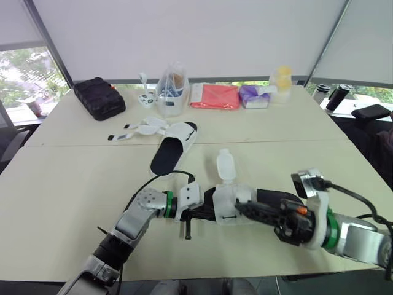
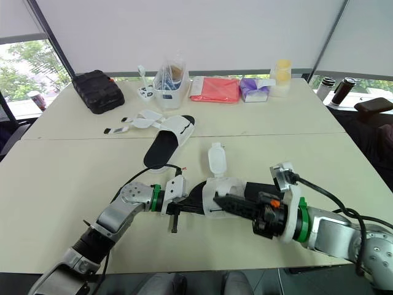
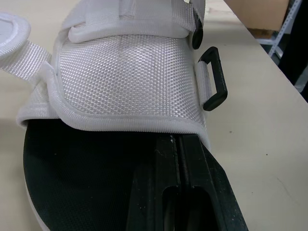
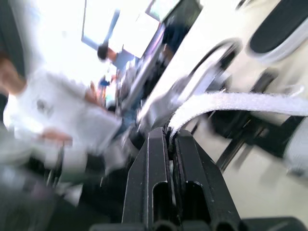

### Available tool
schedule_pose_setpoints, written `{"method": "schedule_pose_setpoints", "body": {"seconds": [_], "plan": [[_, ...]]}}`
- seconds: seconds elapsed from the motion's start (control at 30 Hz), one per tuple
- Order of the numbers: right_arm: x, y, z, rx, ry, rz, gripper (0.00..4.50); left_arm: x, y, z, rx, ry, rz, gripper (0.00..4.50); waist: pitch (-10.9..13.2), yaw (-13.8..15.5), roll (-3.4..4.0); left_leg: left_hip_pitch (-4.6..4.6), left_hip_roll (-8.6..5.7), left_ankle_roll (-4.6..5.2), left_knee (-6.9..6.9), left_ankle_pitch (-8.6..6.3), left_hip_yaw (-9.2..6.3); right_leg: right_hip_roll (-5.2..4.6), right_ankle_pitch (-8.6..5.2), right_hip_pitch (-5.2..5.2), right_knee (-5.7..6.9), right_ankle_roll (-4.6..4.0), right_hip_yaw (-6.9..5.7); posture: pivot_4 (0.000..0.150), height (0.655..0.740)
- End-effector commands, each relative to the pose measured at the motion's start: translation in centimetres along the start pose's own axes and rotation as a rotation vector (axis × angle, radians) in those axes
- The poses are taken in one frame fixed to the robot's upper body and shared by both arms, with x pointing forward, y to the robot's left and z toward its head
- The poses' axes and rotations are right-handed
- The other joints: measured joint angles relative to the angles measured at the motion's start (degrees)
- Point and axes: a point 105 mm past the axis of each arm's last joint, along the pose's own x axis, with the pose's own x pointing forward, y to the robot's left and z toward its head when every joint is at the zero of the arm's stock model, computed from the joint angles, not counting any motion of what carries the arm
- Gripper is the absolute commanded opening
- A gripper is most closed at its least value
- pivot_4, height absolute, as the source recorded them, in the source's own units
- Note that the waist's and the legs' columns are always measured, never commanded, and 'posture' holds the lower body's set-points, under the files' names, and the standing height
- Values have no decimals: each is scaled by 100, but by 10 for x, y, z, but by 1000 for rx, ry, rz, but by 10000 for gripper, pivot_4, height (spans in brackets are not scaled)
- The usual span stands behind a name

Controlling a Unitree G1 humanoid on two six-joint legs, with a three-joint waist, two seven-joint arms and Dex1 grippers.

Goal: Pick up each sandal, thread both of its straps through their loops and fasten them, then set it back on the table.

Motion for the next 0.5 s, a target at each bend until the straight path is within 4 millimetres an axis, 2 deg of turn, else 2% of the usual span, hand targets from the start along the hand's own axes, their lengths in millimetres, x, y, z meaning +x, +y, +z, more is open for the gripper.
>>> {"method": "schedule_pose_setpoints", "body": {"seconds": [0.03,0.13,0.17,0.2,0.33,0.5], "plan": [[1,-12,7,5,-42,-24,159,0,-5,-19,-43,74,1,0,-2,-2,4,0,0,0,0,0,1,0,0,-1,1,-1,1,1500,7400],[0,-24,15,44,-112,-47,159,-1,-5,-20,-44,76,10,0,-3,-7,7,2,2,0,0,0,1,4,0,-1,4,0,1,1500,7400],[1,-27,17,41,-126,-55,6501,-1,-4,-20,-45,76,14,0,-5,-6,10,2,2,0,0,0,2,4,0,-2,5,0,3,1500,7400],[0,-28,20,36,-143,-57,9163,-1,-4,-20,-44,76,16,0,-5,-7,10,3,2,0,0,0,2,4,0,-2,5,0,3,1500,7400],[-6,-35,40,-60,-192,-134,28846,-2,-4,-20,-44,77,22,0,-5,-7,13,3,1,0,0,0,2,5,0,-2,6,0,3,1500,7400],[-12,-34,70,-206,-225,-194,28846,-3,-3,-20,-44,77,25,0,-7,-15,23,3,1,0,0,0,6,7,1,-5,8,1,3,1500,7400]]}}
